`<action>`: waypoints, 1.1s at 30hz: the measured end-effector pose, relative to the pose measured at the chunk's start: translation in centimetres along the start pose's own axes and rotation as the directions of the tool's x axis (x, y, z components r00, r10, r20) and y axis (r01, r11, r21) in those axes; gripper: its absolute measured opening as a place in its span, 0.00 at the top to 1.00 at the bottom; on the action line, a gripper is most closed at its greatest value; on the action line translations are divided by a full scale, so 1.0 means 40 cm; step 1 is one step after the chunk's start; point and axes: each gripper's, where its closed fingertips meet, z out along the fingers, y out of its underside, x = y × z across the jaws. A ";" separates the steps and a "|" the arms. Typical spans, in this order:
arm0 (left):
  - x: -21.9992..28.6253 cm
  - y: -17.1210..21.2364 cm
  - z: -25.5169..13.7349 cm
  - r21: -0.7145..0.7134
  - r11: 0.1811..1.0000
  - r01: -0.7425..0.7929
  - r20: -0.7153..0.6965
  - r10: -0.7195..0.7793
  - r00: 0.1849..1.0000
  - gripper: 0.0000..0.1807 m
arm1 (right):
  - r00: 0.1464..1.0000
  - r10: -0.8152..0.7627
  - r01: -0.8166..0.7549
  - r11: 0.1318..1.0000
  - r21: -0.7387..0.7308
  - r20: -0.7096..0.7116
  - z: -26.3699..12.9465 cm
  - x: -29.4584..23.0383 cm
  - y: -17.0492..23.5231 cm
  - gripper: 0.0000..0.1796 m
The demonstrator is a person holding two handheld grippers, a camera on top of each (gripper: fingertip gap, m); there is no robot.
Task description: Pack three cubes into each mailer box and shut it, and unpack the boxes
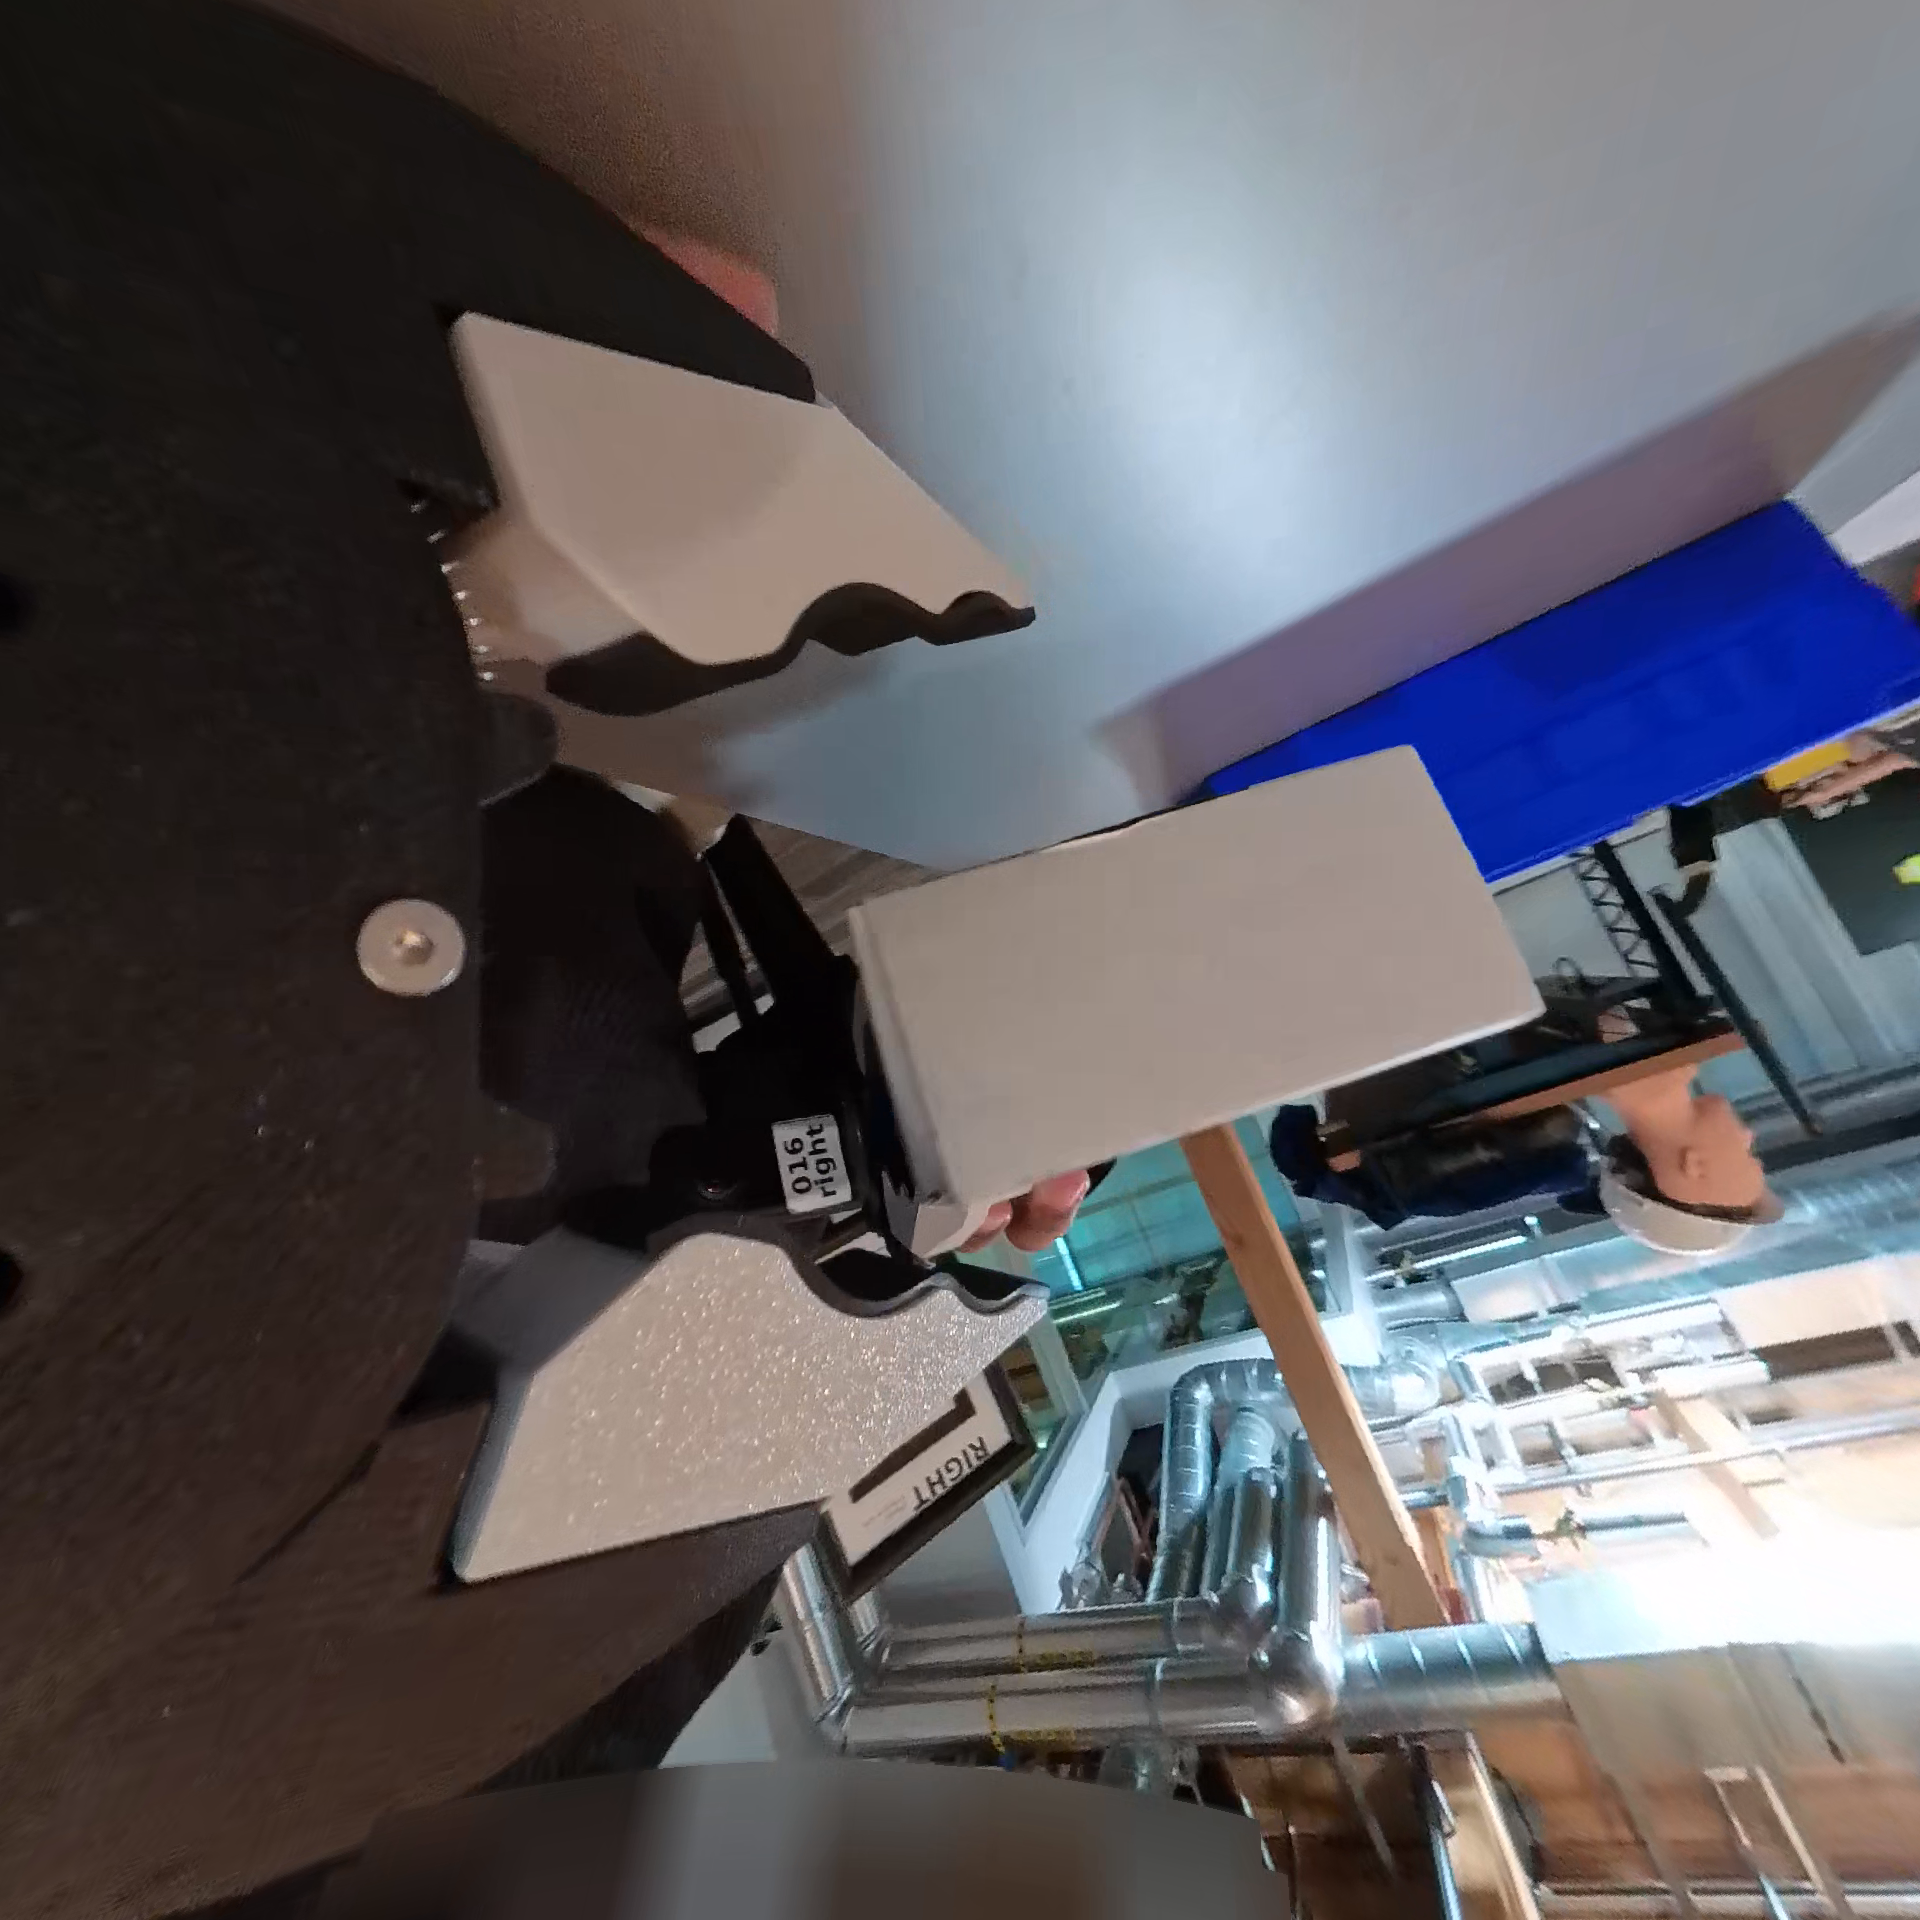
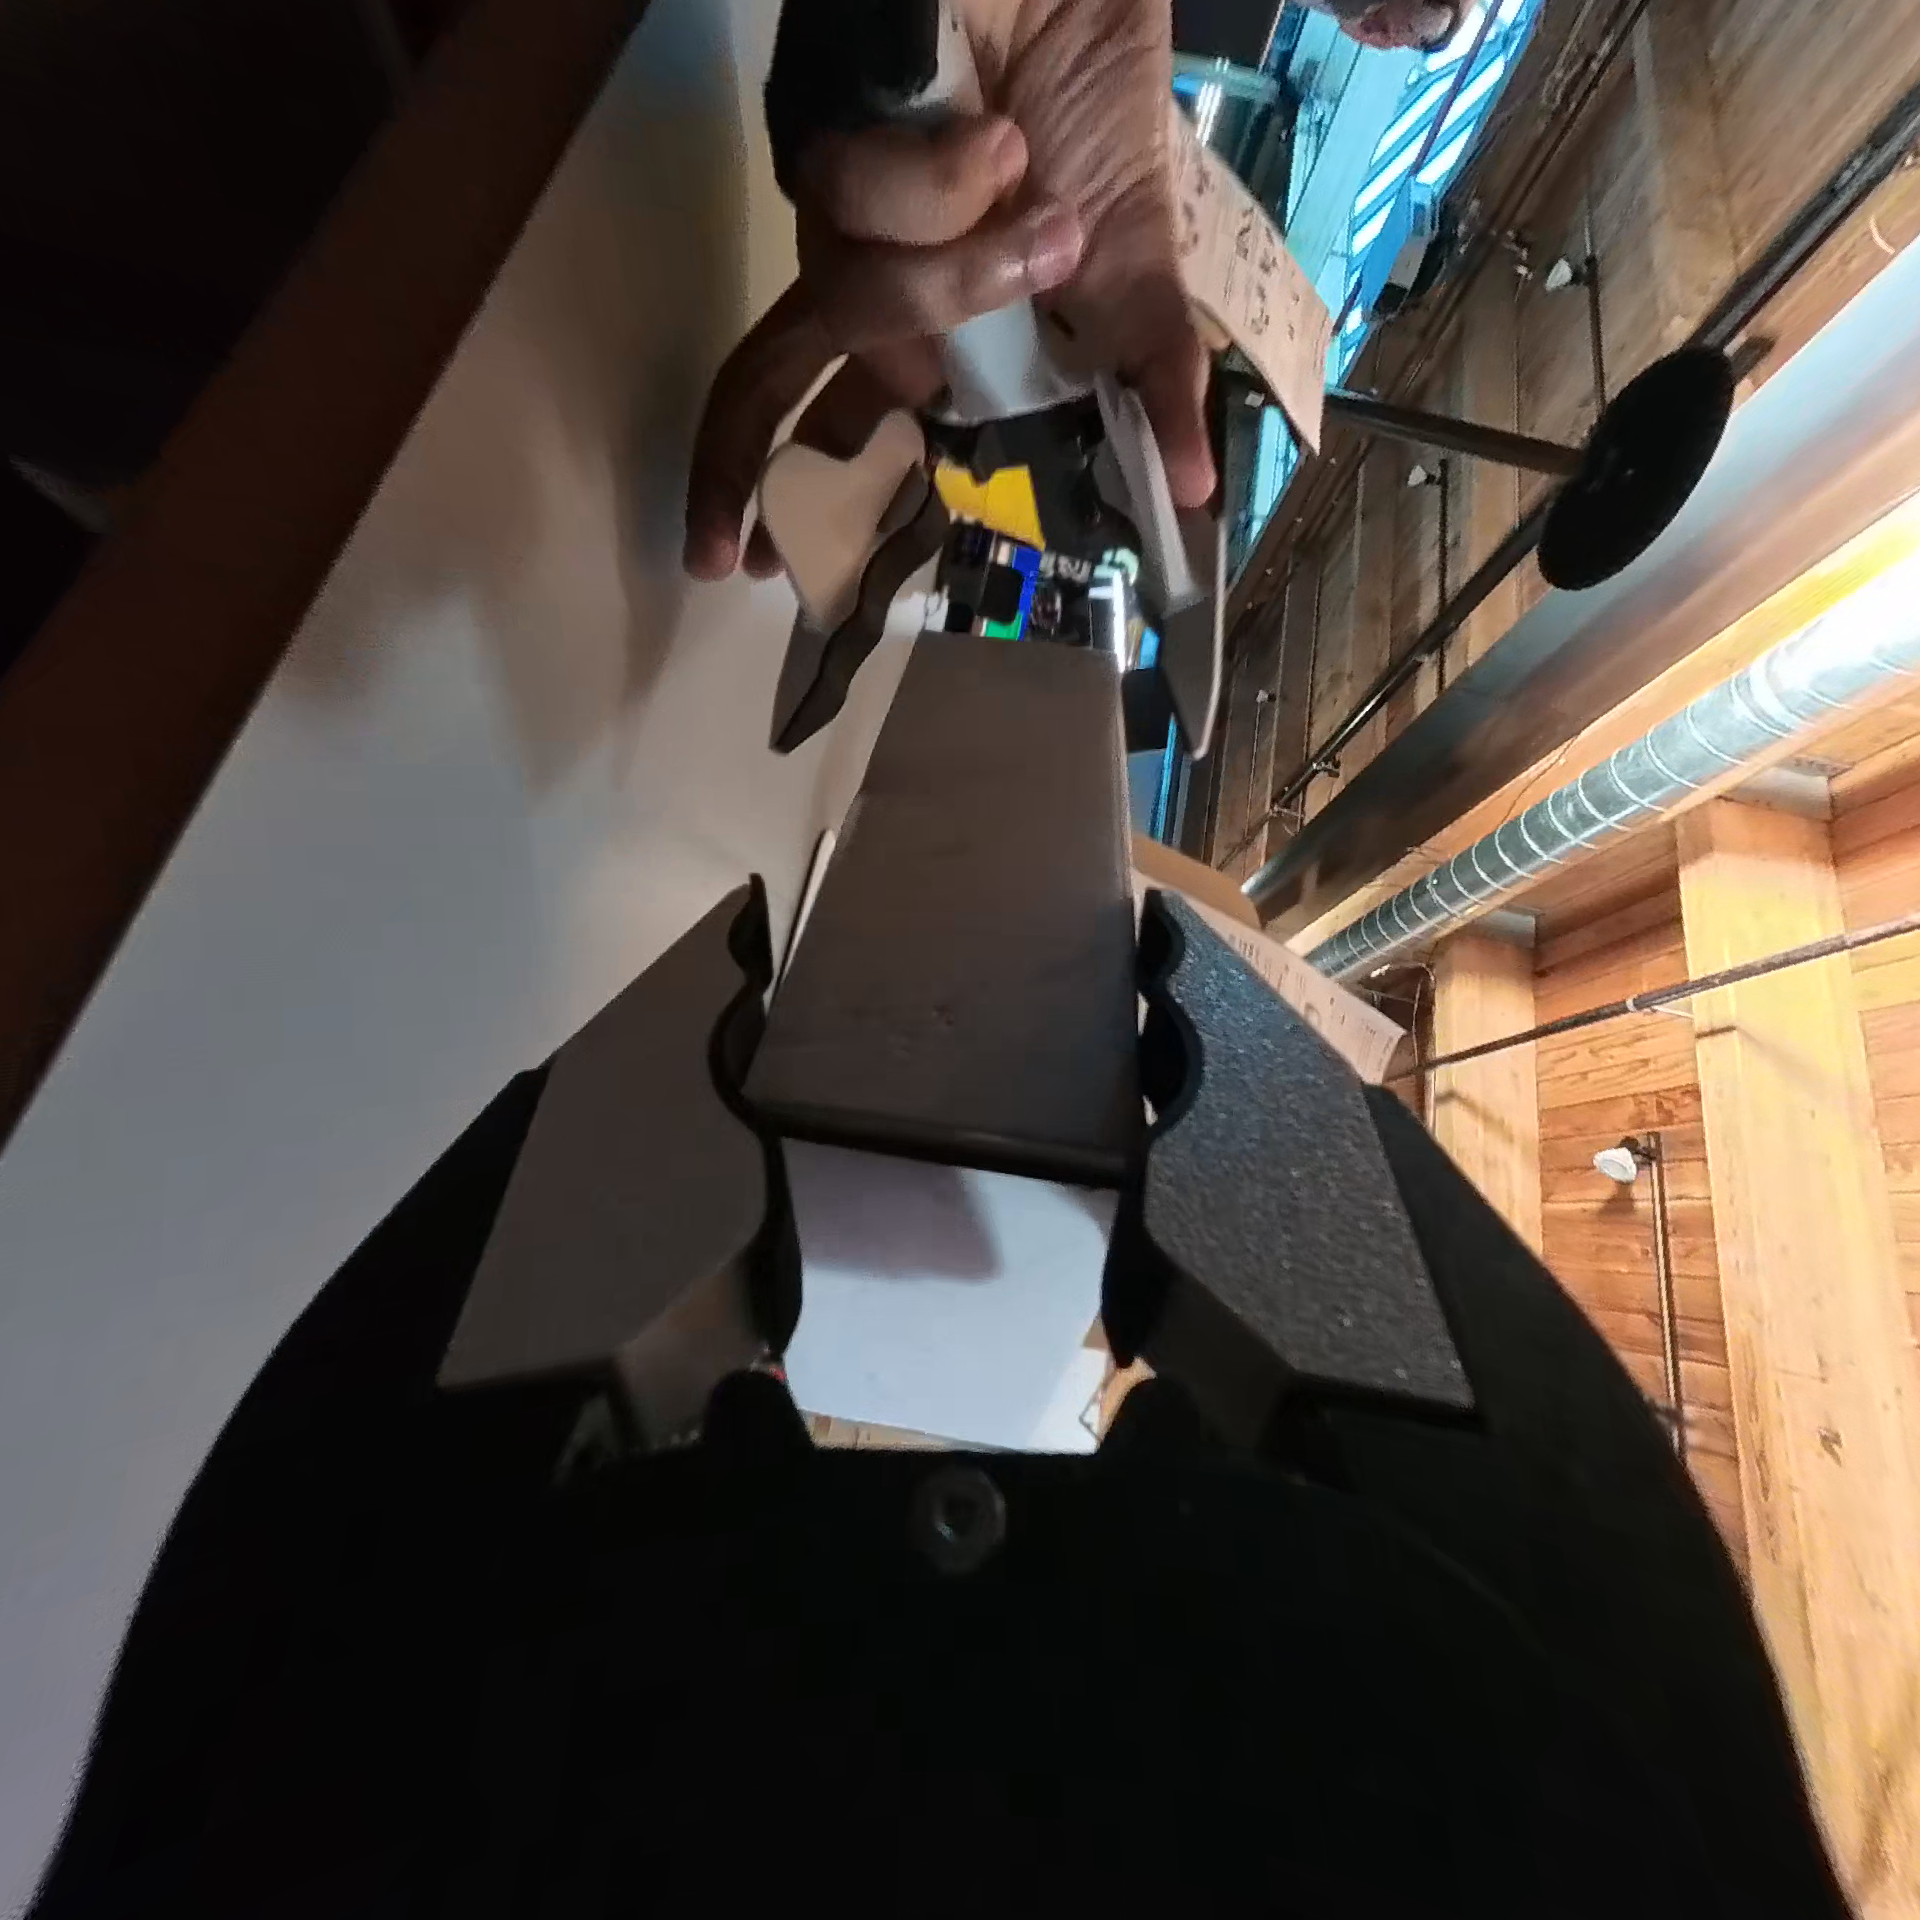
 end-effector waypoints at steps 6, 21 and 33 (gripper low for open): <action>0.005 0.003 0.011 0.003 0.999 0.034 -0.059 -0.034 0.998 0.62 | 1.000 0.009 -0.010 1.000 0.013 0.008 0.007 -0.016 -0.003 0.60; 0.005 -0.202 -0.134 0.578 0.816 0.029 -0.015 -0.025 1.000 0.65 | -0.350 0.936 -0.937 -0.350 0.022 -0.031 0.034 0.059 0.218 0.49; 0.114 -0.085 0.033 0.655 0.750 -0.093 -0.029 0.148 0.988 0.66 | -0.849 0.520 -0.488 -0.840 0.236 0.098 0.086 0.084 0.158 0.50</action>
